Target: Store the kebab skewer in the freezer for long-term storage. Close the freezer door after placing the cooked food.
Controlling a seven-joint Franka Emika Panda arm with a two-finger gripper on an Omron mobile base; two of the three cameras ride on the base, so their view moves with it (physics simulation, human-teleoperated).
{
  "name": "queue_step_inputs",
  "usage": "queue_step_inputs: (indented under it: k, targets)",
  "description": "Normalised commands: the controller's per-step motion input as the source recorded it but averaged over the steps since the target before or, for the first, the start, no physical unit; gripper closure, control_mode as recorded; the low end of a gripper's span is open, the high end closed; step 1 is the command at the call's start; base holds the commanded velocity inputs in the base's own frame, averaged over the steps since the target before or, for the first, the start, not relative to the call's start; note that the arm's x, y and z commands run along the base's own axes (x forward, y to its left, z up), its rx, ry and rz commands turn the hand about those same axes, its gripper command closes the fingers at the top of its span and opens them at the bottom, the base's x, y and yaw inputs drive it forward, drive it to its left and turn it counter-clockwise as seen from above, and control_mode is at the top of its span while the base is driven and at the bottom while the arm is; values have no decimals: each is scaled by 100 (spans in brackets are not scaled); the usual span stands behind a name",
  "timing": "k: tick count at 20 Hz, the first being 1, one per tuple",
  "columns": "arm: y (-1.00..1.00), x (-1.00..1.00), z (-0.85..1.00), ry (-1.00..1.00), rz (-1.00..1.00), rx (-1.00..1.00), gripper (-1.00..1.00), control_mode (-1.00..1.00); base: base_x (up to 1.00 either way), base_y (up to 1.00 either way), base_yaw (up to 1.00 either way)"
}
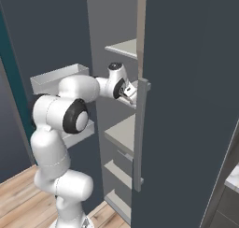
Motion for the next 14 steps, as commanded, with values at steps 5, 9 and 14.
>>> queue_step_inputs:
  k: [5, 9, 14]
  targets:
    - [21, -82, 30, -1, 0, 0, -100, -100, 0, 0, 0]
    - [17, -95, 39, 5, 0, 0, -100, -100, 0, 0, 0]
    - [4, -100, 51, 5, 3, 2, -100, -100, 0, 0, 0]
